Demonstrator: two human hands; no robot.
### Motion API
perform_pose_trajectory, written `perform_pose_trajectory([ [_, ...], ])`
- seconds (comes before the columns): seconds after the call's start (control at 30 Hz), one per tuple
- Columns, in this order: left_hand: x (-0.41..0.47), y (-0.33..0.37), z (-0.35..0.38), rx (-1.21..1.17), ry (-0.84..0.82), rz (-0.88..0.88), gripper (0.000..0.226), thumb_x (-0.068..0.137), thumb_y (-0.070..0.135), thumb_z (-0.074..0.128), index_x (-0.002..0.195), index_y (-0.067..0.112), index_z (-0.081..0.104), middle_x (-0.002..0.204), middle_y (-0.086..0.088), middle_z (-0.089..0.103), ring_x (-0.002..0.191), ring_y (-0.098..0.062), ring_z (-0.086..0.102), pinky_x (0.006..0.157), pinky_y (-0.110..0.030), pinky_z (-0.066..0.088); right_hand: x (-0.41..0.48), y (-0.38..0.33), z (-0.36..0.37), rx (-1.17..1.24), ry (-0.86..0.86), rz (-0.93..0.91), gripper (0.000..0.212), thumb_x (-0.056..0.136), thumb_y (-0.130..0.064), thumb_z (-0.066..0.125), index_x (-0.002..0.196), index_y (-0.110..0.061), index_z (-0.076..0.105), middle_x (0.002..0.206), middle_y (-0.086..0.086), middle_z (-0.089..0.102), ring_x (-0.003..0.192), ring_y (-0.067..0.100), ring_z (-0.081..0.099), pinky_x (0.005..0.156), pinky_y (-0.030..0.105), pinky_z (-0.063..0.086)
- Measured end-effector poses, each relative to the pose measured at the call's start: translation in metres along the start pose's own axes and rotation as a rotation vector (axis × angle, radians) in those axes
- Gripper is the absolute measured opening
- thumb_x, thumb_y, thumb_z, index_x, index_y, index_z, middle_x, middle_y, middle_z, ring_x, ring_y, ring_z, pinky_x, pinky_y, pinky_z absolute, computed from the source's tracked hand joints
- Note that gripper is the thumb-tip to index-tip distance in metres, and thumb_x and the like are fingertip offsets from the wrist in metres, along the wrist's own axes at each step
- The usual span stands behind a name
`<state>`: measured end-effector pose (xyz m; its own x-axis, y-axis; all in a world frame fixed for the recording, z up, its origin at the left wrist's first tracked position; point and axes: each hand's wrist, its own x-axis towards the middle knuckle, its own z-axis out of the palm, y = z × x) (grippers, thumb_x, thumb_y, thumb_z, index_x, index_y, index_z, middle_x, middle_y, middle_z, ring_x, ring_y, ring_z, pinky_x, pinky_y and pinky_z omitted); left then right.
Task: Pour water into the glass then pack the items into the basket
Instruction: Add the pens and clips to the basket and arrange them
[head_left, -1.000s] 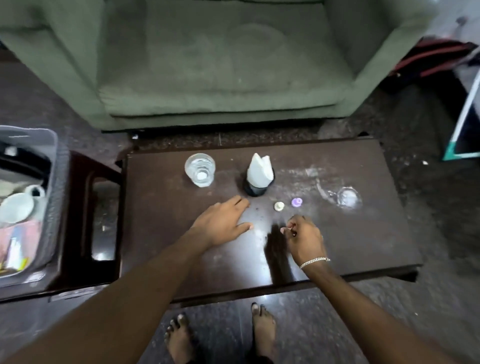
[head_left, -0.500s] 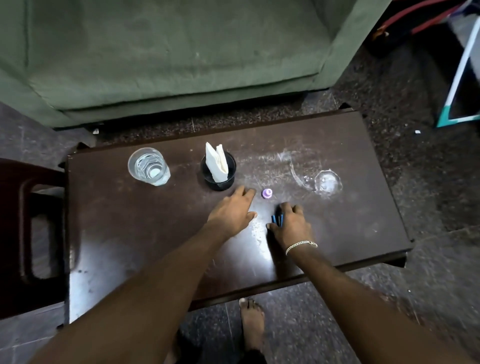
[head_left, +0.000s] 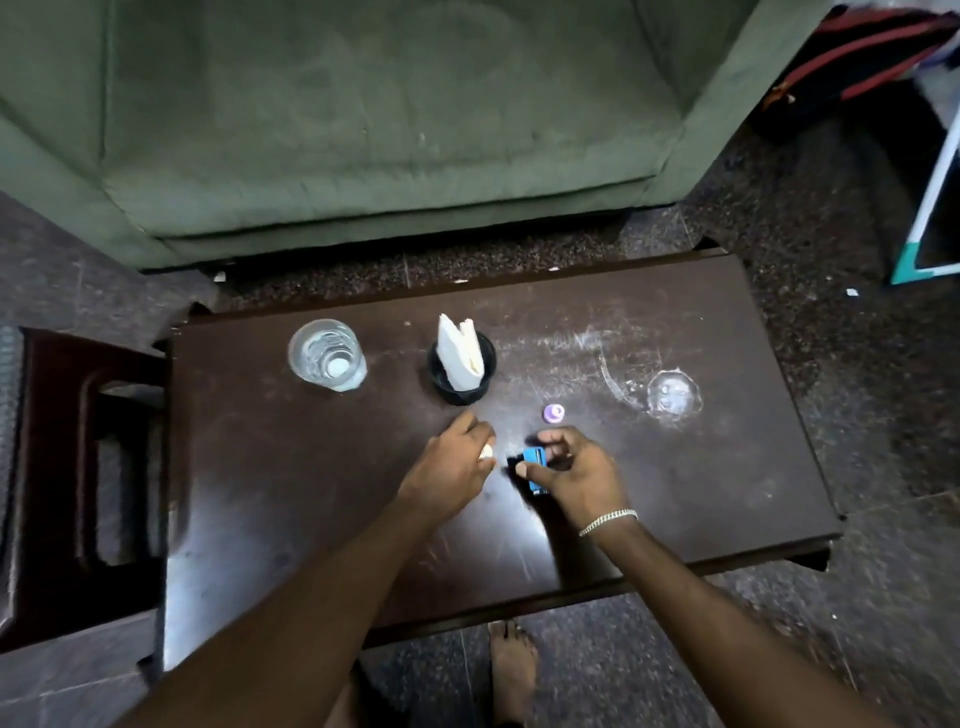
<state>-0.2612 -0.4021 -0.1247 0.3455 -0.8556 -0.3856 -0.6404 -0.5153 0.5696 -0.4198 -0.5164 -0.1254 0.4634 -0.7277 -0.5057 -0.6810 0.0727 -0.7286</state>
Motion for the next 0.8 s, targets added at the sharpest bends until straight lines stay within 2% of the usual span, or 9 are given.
perform_pose_trajectory([
  [0.17,-0.055,-0.065,-0.055,0.019,0.058,0.013,0.021,0.094,0.025,0.065,0.114,0.021,0.061,0.117,0.004,0.049,0.102,-0.027,0.062,0.08,-0.036,0.041,-0.034,-0.049,0.053,0.111,-0.118,-0.032,0.038,0.062,-0.028,0.093,0.093,-0.024,0.072,0.076,-0.005,0.066,0.065,0.008,0.062,0.067,0.031,0.059],
  [0.3,-0.112,-0.111,-0.121,-0.026,0.21,-0.01,0.02,0.095,0.024,0.064,0.114,0.021,0.062,0.115,0.005,0.05,0.101,-0.023,0.062,0.082,-0.038,0.047,-0.068,-0.112,0.116,0.246,-0.225,-0.041,0.03,0.069,-0.016,0.09,0.095,-0.018,0.074,0.079,0.001,0.065,0.061,0.015,0.066,0.049,0.027,0.055],
  [0.4,-0.158,-0.139,-0.168,-0.079,0.363,-0.015,0.025,0.095,0.02,0.065,0.12,0.015,0.067,0.117,0.001,0.054,0.1,-0.021,0.063,0.088,-0.038,0.051,-0.097,-0.163,0.159,0.338,-0.309,-0.088,0.025,0.075,-0.009,0.085,0.098,-0.014,0.075,0.079,0.001,0.066,0.061,0.014,0.068,0.05,0.029,0.058],
  [0.5,-0.221,-0.183,-0.22,-0.061,0.513,-0.083,0.025,0.096,0.01,0.064,0.12,0.005,0.07,0.115,-0.009,0.059,0.1,-0.027,0.065,0.093,-0.035,0.049,-0.132,-0.221,0.219,0.395,-0.428,-0.15,0.022,0.079,-0.002,0.08,0.097,-0.013,0.076,0.077,0.0,0.067,0.064,0.015,0.068,0.052,0.031,0.06],
  [0.6,-0.283,-0.236,-0.26,-0.004,0.613,-0.19,0.023,0.091,-0.002,0.067,0.113,-0.001,0.071,0.11,-0.021,0.06,0.098,-0.035,0.064,0.09,-0.031,0.043,-0.16,-0.268,0.281,0.353,-0.545,-0.203,0.024,0.083,0.005,0.074,0.096,-0.015,0.075,0.081,0.003,0.067,0.065,0.013,0.068,0.053,0.029,0.06],
  [0.67,-0.324,-0.277,-0.277,0.016,0.626,-0.282,0.024,0.088,-0.003,0.07,0.111,0.0,0.072,0.113,-0.022,0.06,0.096,-0.038,0.065,0.089,-0.036,0.045,-0.176,-0.294,0.323,0.258,-0.593,-0.253,0.026,0.084,0.004,0.071,0.094,-0.019,0.075,0.082,0.005,0.065,0.065,0.015,0.067,0.055,0.029,0.06],
  [0.73,-0.353,-0.309,-0.284,0.018,0.596,-0.386,0.025,0.085,0.0,0.073,0.11,0.002,0.073,0.116,-0.019,0.062,0.092,-0.039,0.067,0.085,-0.042,0.053,-0.186,-0.31,0.358,0.142,-0.589,-0.32,0.021,0.082,-0.002,0.074,0.092,-0.02,0.074,0.08,0.005,0.064,0.064,0.018,0.065,0.058,0.031,0.06],
  [0.8,-0.374,-0.336,-0.287,0.024,0.559,-0.465,0.024,0.082,0.002,0.077,0.106,0.003,0.075,0.11,-0.018,0.063,0.086,-0.039,0.067,0.081,-0.044,0.054,-0.195,-0.322,0.393,-0.016,-0.531,-0.41,0.016,0.077,-0.01,0.077,0.091,-0.017,0.075,0.076,0.003,0.066,0.067,0.022,0.068,0.066,0.035,0.061],
])
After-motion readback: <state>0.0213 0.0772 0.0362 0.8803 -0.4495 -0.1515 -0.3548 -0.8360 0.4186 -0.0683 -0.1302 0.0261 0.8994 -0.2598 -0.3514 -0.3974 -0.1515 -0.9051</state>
